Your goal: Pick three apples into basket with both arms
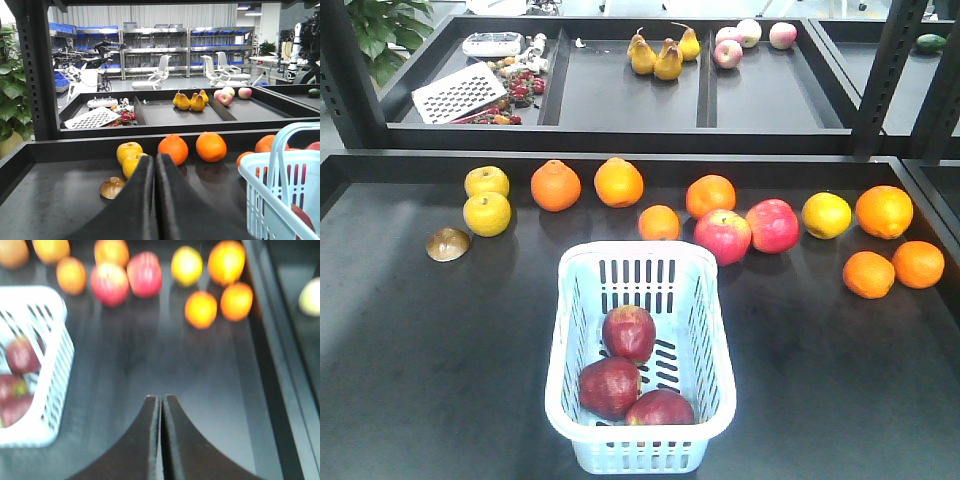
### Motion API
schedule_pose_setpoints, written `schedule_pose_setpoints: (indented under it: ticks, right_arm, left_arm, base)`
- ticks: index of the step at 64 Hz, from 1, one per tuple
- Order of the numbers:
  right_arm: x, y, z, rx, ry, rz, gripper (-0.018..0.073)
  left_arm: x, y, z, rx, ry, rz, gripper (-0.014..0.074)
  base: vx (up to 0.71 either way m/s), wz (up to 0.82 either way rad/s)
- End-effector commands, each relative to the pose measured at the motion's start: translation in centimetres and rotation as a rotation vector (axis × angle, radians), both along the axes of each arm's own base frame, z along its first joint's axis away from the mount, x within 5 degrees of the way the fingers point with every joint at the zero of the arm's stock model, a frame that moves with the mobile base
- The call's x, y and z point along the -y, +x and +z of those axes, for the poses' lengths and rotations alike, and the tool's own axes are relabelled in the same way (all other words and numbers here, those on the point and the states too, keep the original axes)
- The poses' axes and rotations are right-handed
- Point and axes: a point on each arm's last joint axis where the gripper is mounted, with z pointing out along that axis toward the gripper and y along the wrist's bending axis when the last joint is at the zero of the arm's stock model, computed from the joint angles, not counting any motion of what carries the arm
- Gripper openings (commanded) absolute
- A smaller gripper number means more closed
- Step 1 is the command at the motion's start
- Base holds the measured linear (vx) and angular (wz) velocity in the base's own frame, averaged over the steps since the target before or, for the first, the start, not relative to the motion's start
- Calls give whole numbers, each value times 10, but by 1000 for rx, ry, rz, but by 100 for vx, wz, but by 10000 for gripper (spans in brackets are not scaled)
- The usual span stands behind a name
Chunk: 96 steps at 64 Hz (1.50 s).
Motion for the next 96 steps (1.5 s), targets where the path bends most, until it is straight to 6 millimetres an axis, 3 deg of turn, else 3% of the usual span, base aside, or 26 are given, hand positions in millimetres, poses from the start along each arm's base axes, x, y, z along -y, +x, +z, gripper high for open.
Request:
schedule_pose_setpoints:
  ticks: [1,9,24,34,50,96]
  right_arm:
    - [1,-8,10,169,-14,14,-9]
    - [1,-19,-13,345,-48,51,-9]
    - [-2,-29,-84,553,-52,96,-9]
    - [-4,-33,-127,625,-43,114,-9]
    - [-5,-33,-173,639,8,113,-9]
    - [-6,-33,-174,670,28,113,-9]
  left_arm:
    - [0,-2,6,78,-26,-8,-6]
    - [0,-2,6,78,-26,-8,-6]
    - [0,-2,6,78,-26,-8,-6]
    - [0,-2,6,78,-26,-8,-6]
    - [0,-2,6,77,-26,-8,-6]
    - [0,-2,6,77,-26,-8,-6]
  base:
    - [0,0]
    - [0,0]
    - [0,0]
    - [0,0]
    - [0,0]
    - [0,0]
